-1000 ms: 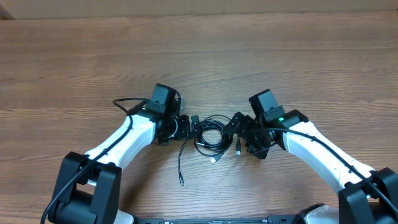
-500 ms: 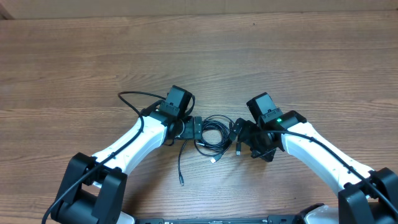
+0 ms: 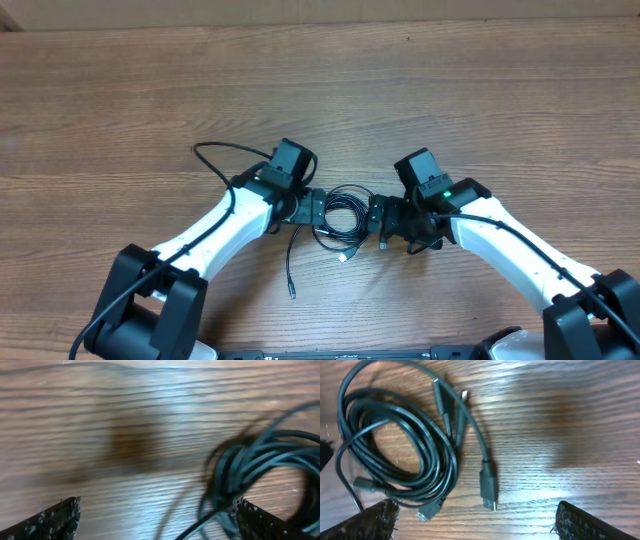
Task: Untangle cables
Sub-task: 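Close both grippers on opposite sides of the coiled black cables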
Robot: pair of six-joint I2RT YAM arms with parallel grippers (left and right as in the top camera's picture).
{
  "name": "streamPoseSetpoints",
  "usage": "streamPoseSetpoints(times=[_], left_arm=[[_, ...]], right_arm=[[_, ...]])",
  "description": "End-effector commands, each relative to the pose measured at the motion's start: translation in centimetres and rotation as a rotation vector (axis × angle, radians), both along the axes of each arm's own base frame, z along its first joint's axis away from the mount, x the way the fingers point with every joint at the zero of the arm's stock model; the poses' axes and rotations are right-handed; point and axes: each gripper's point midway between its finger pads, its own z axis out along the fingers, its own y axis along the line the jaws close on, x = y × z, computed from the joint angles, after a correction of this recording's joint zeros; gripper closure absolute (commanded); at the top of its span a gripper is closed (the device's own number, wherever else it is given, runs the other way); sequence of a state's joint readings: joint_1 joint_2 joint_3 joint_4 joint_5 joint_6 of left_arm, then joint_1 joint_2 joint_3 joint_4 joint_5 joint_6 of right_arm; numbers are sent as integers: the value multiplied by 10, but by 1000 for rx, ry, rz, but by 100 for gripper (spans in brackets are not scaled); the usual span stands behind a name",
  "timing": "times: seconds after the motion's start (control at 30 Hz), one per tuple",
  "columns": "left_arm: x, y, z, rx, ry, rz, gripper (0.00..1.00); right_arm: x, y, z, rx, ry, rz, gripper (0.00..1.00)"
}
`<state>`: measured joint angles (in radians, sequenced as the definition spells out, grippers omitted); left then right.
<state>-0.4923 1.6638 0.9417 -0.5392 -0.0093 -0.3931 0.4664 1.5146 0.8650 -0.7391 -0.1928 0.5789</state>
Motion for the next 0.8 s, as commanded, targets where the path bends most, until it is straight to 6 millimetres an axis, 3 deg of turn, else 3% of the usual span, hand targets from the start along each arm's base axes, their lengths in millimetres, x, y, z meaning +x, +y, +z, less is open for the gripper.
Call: streamPoseSetpoints(times=[0.0, 0.23, 0.5, 0.77], left_arm=[[-2, -32, -5, -69, 14, -153, 0], [-10, -39, -29, -25, 50, -192, 0], [-2, -33, -29, 14, 16, -178, 0], [0, -29, -29, 43, 0, -198, 1]], right_arm=[[0, 10, 2, -16, -58, 145, 0], [-2, 9, -1, -99, -95, 182, 0], [-2, 7, -18, -137, -63, 187, 0], [1, 24, -47, -80, -12, 204, 0]])
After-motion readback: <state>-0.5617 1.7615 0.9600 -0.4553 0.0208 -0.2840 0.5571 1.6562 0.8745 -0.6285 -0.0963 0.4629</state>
